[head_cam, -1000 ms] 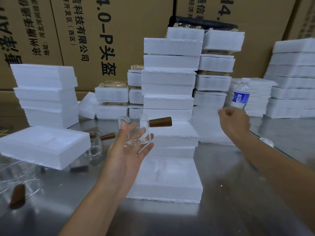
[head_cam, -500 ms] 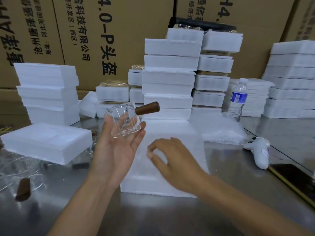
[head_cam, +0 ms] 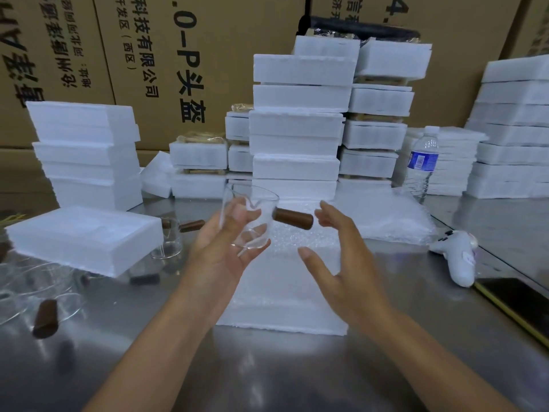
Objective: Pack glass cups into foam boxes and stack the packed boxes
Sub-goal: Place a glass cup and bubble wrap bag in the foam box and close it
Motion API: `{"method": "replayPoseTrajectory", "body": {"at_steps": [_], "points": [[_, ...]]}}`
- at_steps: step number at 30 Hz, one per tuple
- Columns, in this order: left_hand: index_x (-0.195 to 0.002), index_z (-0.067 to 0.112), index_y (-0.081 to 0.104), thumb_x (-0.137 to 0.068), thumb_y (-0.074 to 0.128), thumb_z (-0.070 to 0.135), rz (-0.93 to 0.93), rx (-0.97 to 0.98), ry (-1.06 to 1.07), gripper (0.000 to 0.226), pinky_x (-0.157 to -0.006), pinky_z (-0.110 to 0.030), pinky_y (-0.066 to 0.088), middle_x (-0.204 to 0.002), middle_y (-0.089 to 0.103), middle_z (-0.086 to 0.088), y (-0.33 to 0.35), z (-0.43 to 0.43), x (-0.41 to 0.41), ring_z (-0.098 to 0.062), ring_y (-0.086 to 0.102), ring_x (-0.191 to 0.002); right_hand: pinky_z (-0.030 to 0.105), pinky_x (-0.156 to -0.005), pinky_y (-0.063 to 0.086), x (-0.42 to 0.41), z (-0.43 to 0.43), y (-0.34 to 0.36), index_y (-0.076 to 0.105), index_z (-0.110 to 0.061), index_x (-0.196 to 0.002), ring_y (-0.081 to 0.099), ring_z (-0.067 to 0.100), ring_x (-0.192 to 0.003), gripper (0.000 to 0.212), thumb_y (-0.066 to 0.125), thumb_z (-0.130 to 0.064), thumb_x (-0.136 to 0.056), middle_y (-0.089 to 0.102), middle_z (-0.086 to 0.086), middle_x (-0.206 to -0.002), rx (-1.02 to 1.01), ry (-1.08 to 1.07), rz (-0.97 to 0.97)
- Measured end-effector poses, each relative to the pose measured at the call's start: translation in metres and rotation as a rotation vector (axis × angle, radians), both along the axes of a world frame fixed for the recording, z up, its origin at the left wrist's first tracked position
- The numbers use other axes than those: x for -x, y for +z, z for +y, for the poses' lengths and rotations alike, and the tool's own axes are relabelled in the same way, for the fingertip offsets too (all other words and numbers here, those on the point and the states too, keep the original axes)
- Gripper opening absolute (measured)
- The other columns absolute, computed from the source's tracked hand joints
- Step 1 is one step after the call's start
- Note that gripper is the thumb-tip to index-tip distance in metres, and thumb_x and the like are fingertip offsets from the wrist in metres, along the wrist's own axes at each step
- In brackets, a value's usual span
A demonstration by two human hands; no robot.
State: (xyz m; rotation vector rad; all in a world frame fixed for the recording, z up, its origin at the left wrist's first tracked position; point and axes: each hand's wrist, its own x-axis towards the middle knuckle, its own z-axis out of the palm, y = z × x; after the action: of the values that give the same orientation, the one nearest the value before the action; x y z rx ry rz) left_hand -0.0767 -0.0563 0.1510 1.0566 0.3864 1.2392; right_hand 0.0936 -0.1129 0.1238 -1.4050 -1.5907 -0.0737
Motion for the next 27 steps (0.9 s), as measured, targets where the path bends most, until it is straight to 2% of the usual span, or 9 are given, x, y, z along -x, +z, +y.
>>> {"method": "replayPoseTrajectory", "body": {"at_steps": [3, 6, 10, 12, 15, 20, 23, 25, 27], "points": [[-0.12, 0.026, 0.06, -0.03, 0.088, 0.063, 0.118, -0.077, -0.01, 0.101, -0.076, -0.026, 0.056, -0.104, 0.072, 0.005, -0.004, -0.002, -0.002, -0.018, 0.069, -0.1, 0.01, -0.095, 0.025, -0.005, 0.004, 0.0, 0.038, -0.039, -0.135, 0.034, -0.012, -0.109, 0.046, 0.042, -0.05, -0.091, 0.04, -0.028, -0.12, -0.014, -0.02, -0.186], [-0.118, 0.033, 0.062, -0.035, 0.085, 0.067, 0.236, -0.167, 0.014, 0.092, -0.083, -0.03, 0.055, -0.111, 0.07, 0.005, -0.008, -0.004, -0.005, -0.017, 0.067, -0.105, 0.013, -0.082, 0.034, -0.006, 0.001, 0.004, 0.058, -0.023, -0.119, 0.039, -0.006, -0.092, 0.03, 0.05, -0.03, -0.092, 0.049, -0.022, -0.099, -0.096, -0.037, -0.29], [-0.119, 0.043, 0.056, -0.053, 0.079, 0.06, 0.421, -0.288, 0.056, 0.072, -0.089, -0.028, 0.051, -0.115, 0.066, 0.015, -0.008, -0.007, -0.01, -0.007, 0.062, -0.109, 0.021, -0.071, 0.035, -0.009, -0.004, 0.009, 0.063, -0.02, -0.099, 0.046, 0.007, -0.079, 0.016, 0.051, -0.025, -0.09, 0.058, -0.014, -0.08, -0.053, -0.054, -0.339], [-0.126, 0.043, 0.044, -0.059, 0.081, 0.059, 0.511, -0.308, 0.101, 0.079, -0.084, -0.018, 0.052, -0.12, 0.061, 0.021, -0.007, -0.009, -0.017, 0.005, 0.06, -0.106, 0.031, -0.071, 0.041, -0.018, -0.004, 0.009, 0.065, -0.02, -0.096, 0.054, 0.015, -0.078, 0.012, 0.054, -0.021, -0.091, 0.065, -0.007, -0.081, -0.037, -0.106, -0.331], [-0.142, 0.04, 0.024, -0.052, 0.074, 0.059, 0.679, -0.337, 0.185, 0.105, -0.074, -0.005, 0.046, -0.128, 0.042, 0.028, -0.01, -0.015, -0.029, 0.014, 0.05, -0.107, 0.033, -0.073, 0.043, -0.036, -0.002, 0.008, 0.066, -0.02, -0.101, 0.057, 0.016, -0.078, 0.014, 0.056, -0.018, -0.093, 0.069, -0.005, -0.089, -0.017, -0.212, -0.207], [-0.116, 0.042, 0.051, -0.084, 0.059, 0.053, 1.125, -0.696, 0.388, 0.035, -0.068, -0.01, 0.036, -0.094, 0.049, 0.021, -0.021, -0.034, -0.059, 0.008, 0.048, -0.086, 0.01, -0.067, 0.035, -0.059, 0.007, -0.002, 0.065, -0.019, -0.113, 0.059, 0.01, -0.088, 0.023, 0.054, -0.022, -0.094, 0.067, -0.008, -0.095, -0.004, -0.287, 0.287], [-0.113, 0.035, 0.052, -0.091, 0.043, 0.057, 1.275, -0.758, 0.486, 0.033, -0.065, -0.023, 0.032, -0.088, 0.052, 0.016, -0.024, -0.045, -0.082, -0.003, 0.049, -0.083, 0.002, -0.07, 0.037, -0.063, 0.009, -0.005, 0.065, -0.016, -0.115, 0.059, 0.007, -0.091, 0.025, 0.054, -0.021, -0.093, 0.067, -0.008, -0.098, -0.021, -0.261, 0.412], [-0.114, 0.031, 0.051, -0.092, 0.04, 0.058, 1.352, -0.78, 0.524, 0.037, -0.064, -0.023, 0.031, -0.097, 0.059, 0.012, -0.028, -0.047, -0.09, -0.009, 0.054, -0.087, 0.003, -0.071, 0.036, -0.064, 0.01, -0.004, 0.064, -0.015, -0.116, 0.059, 0.008, -0.091, 0.025, 0.054, -0.02, -0.094, 0.066, -0.009, -0.099, -0.022, -0.253, 0.442], [-0.112, 0.031, 0.051, -0.091, 0.043, 0.058, 1.373, -0.75, 0.524, 0.035, -0.058, -0.022, 0.03, -0.084, 0.054, 0.013, -0.03, -0.046, -0.09, -0.009, 0.052, -0.078, 0.002, -0.069, 0.037, -0.064, 0.011, -0.003, 0.064, -0.015, -0.115, 0.059, 0.007, -0.089, 0.024, 0.053, -0.021, -0.094, 0.065, -0.009, -0.096, -0.024, -0.244, 0.464]]}}
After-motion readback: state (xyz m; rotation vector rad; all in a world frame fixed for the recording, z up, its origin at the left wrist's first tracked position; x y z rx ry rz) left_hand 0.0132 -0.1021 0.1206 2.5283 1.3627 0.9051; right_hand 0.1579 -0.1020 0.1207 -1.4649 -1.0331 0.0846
